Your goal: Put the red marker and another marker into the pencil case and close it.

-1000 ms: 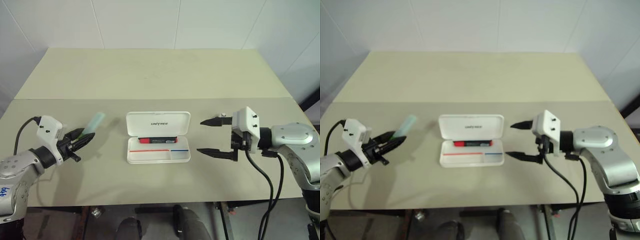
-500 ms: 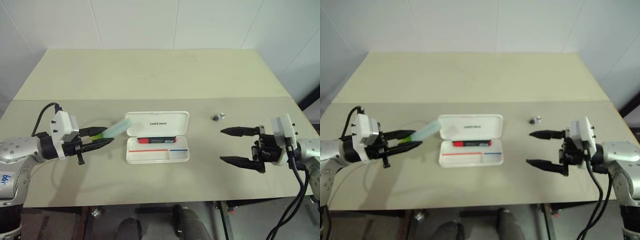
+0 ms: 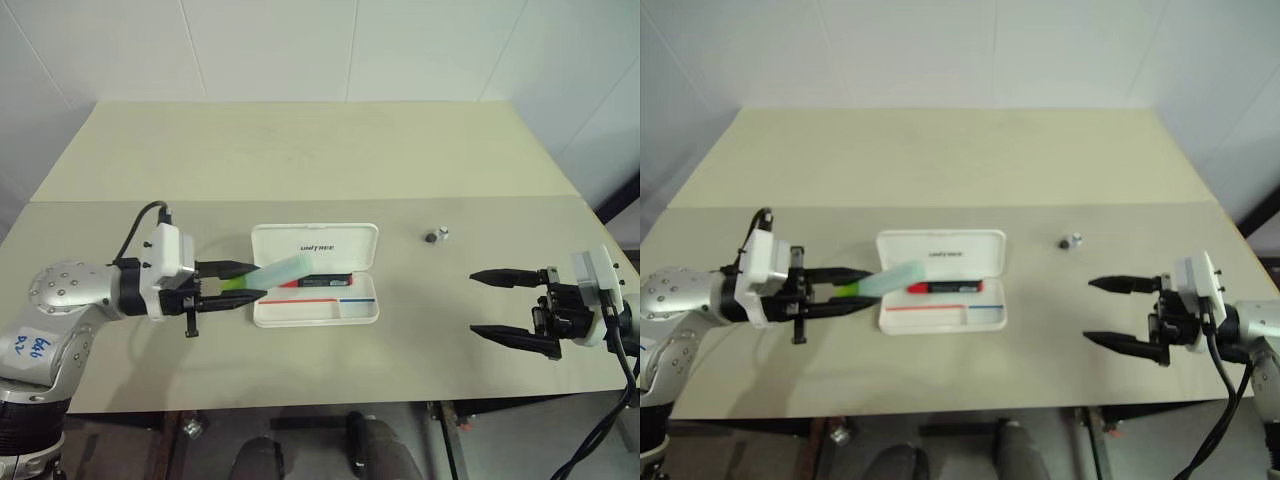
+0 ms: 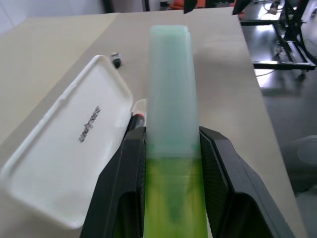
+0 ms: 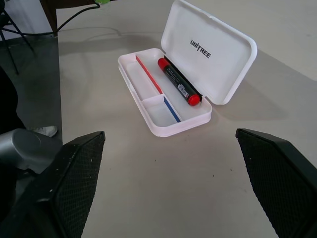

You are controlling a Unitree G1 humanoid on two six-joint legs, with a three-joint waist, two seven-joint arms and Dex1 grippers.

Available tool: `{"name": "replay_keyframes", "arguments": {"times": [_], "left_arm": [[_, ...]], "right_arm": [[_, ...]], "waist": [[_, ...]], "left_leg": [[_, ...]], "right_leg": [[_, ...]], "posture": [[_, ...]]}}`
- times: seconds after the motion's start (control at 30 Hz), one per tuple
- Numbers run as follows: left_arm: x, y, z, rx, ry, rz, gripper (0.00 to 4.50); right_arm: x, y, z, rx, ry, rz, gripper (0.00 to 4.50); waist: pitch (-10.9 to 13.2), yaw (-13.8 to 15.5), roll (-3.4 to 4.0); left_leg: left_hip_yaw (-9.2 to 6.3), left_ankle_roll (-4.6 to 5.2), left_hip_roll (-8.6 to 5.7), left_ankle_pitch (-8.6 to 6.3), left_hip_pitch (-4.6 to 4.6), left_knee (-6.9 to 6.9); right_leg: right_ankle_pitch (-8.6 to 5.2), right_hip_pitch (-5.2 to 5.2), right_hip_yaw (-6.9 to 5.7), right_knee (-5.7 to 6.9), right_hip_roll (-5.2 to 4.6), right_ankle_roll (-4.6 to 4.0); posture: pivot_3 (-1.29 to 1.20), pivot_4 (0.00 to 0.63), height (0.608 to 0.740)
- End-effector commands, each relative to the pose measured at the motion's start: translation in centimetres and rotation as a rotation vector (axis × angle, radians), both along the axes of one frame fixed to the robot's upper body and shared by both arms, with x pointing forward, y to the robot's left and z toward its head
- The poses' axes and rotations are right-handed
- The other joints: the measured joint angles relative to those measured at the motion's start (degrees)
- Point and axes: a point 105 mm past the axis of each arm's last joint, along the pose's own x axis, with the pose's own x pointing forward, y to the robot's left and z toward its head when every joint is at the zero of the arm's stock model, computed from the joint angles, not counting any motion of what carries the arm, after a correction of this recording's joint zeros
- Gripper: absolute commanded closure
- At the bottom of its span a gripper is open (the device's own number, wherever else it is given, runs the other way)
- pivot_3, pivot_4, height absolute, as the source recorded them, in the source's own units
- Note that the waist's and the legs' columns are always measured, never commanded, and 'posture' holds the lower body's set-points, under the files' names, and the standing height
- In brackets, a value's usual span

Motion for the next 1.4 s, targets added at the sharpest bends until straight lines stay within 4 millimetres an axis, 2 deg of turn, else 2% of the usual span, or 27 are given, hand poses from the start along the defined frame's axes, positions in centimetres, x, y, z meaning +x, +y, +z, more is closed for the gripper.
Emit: {"name": "replay_keyframes", "arguments": {"times": [0.03,0.33,0.47,0.6,1.07,1.4], "left_arm": [[0.7,-0.1,-1.0,0.073,0.024,0.036,3.41],[2.0,-2.2,-1.6,0.13,0.04,-0.022,3.41],[2.8,-2.9,-2.4,0.231,0.075,-0.053,3.41],[3.3,-3.3,-2.4,0.273,0.064,-0.091,3.41],[4.4,-3.3,-4.7,0.398,0.072,-0.079,3.41],[4.3,-4.3,-5.5,0.406,0.066,-0.11,3.41]], "right_arm": [[-0.2,0.4,0.9,0.0,-0.059,-0.001,0.0],[-0.3,0.8,0.7,0.011,-0.065,-0.01,0.0],[-0.2,0.8,0.5,0.018,-0.075,-0.022,0.0],[-0.3,0.9,0.4,0.022,-0.082,-0.029,0.0],[-0.6,0.8,0.1,0.027,-0.1,-0.081,0.0],[-0.5,0.8,0.0,0.025,-0.101,-0.095,0.0]], "waist": [[0.0,0.06,0.0],[0.0,0.21,0.0],[0.0,0.19,0.0],[0.0,0.14,0.0],[0.0,0.19,0.0],[0.0,0.22,0.0]], "left_leg": [[0.0,-0.01,0.0,0.01,0.02,0.0],[0.0,0.0,-0.06,0.08,0.02,0.0],[0.0,0.02,-0.07,0.07,0.0,0.0],[0.0,0.04,-0.08,0.06,-0.01,0.0],[0.0,0.04,-0.08,0.06,-0.01,0.0],[-0.01,0.04,-0.09,0.06,-0.02,0.0]], "right_leg": [[-0.01,0.02,0.01,0.01,0.0,-0.02],[-0.07,0.03,0.12,0.02,0.01,-0.13],[0.0,0.03,0.14,-0.01,0.04,0.0],[0.0,0.02,0.16,-0.01,0.04,0.0],[-0.01,0.02,0.2,0.01,0.06,-0.02],[-0.01,0.02,0.22,0.0,0.06,-0.02]], "posture": [[0.0,0.15,0.74],[0.0,0.15,0.74],[0.0,0.15,0.74],[0.0,0.15,0.74],[0.0,0.15,0.74],[0.0,0.15,0.74]]}}
